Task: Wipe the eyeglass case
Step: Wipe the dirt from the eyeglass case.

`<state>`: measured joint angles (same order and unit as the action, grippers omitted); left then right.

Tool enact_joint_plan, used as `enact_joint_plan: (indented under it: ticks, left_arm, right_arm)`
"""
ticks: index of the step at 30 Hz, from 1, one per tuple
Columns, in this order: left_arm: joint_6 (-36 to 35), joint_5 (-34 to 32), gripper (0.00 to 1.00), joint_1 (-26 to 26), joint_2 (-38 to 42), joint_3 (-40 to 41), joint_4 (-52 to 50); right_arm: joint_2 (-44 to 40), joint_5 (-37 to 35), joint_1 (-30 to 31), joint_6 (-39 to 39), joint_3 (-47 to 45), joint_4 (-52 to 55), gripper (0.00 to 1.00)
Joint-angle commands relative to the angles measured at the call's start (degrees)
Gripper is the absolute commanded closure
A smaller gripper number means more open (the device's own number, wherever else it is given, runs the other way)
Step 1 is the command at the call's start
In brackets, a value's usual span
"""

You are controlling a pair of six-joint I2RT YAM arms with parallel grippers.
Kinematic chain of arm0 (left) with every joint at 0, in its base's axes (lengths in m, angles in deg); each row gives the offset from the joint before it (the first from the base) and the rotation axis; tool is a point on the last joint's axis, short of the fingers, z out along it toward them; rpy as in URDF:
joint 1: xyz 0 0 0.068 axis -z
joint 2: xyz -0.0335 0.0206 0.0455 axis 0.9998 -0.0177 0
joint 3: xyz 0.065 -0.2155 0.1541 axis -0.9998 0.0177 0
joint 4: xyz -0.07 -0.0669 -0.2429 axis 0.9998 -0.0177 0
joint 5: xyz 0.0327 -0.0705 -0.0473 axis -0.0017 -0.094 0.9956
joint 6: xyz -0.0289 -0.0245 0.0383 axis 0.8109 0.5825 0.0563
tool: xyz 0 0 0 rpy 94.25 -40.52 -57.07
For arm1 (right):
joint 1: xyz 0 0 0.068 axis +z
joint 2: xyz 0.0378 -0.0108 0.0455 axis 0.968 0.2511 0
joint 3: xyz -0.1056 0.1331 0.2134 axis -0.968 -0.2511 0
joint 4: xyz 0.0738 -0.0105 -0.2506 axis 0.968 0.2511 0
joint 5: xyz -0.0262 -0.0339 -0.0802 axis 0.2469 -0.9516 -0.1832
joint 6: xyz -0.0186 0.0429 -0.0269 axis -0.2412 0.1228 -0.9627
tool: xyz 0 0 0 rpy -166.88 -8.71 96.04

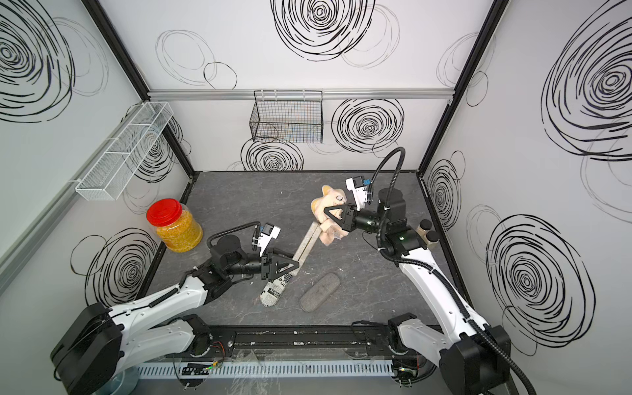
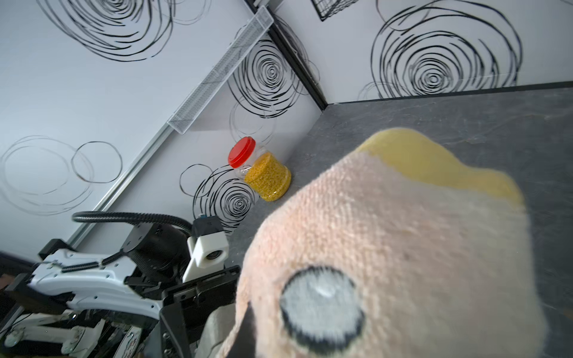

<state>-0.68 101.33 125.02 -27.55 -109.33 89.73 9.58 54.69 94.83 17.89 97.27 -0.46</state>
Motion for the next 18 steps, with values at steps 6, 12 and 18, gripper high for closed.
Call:
enact_joint_plan:
  ticks: [6,12,18]
  left_arm:
    - [-1.1,0.7,0.36,0.9,-0.5,-2.1,5.4]
    - [-1.0,0.2,0.36,1.0,-0.9,-1.8,5.8]
    - [-1.2,-0.2,0.36,1.0,-0.1,-1.5,5.5]
  right_arm:
    - [2.9,0.7,-0.6,-1.0,4.8,3.7,0.99]
    - [-2.1,11.0,-2.1,7.5,1.5,-9.4,0.98]
    - [-2.8,13.9,-2.2,9.5,0.4,-8.7,0.96]
